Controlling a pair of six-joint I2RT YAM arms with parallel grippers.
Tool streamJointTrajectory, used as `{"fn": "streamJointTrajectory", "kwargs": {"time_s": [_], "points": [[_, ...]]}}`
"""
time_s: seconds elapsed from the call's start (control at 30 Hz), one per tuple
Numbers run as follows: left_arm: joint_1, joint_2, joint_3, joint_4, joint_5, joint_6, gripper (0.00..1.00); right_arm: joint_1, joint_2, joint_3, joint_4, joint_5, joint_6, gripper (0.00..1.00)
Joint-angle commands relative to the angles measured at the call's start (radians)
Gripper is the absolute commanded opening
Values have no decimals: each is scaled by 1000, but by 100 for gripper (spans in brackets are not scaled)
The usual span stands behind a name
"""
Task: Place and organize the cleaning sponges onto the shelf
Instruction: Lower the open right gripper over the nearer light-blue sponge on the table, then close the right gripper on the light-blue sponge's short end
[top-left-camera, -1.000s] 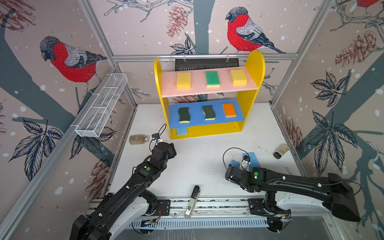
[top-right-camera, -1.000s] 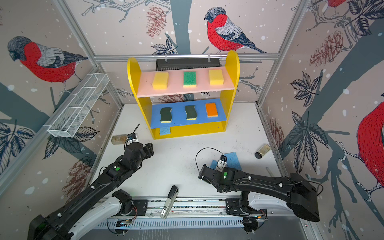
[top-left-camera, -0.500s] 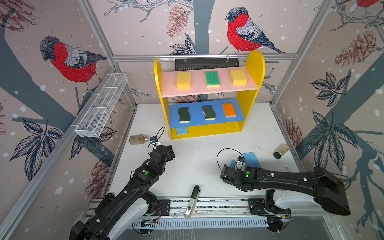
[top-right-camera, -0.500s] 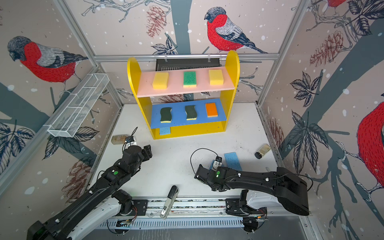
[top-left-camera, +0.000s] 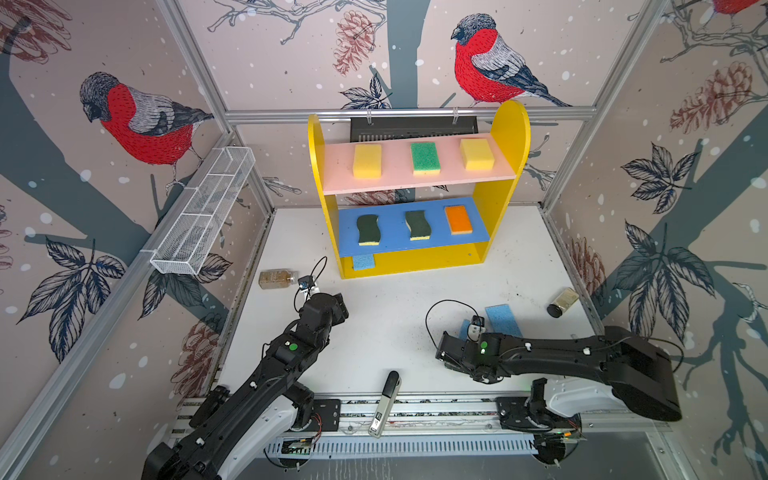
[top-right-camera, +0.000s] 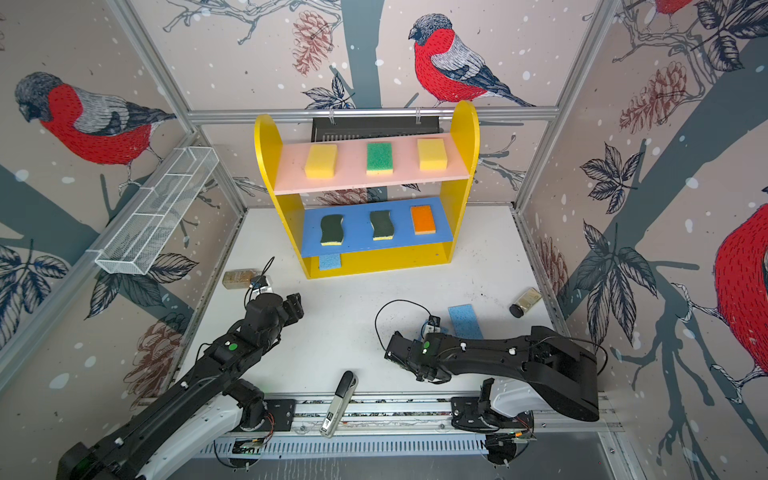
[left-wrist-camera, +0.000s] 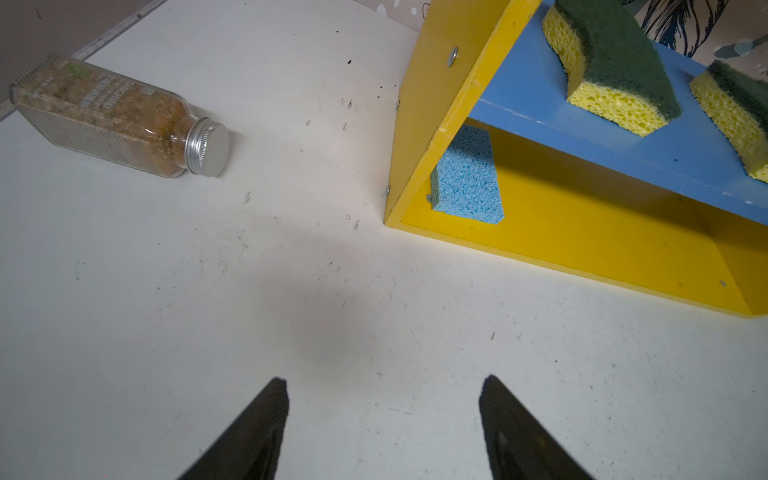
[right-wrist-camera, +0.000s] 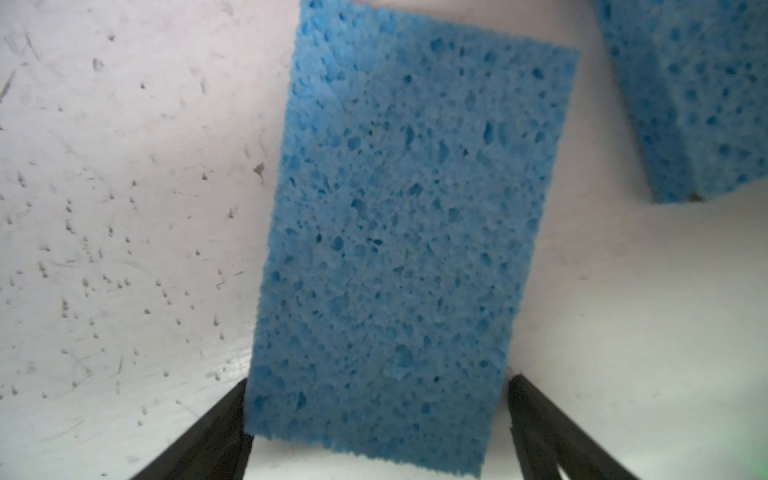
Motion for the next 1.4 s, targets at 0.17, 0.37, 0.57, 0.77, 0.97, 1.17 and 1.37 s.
{"fn": "streamJointTrajectory", "kwargs": {"time_s": [0.17,0.37,0.57,0.77,0.97,1.17,1.37], "points": [[35,-18,-16,32,43,-4,73,-14,19,20,-24,30,-20,93],[45,-26,-29,30,57,-6,74,-16,20,26,-70,44,8,94],[58,-12,-32,35,68,-1,74,-24,8,22,-25,34,17,95],[66,-10,-50,56,97,-2,74,-24,35,42,-52,44,36,94],[74,-3,-54,65,99,7,75,-36,14,24,-28,50,55,95],[77,2,-65,75,109,9,74,-61,23,28,-20,53,36,95],[77,-12,-69,69,115,2,74,-63,30,12,-3,39,33,91]]}}
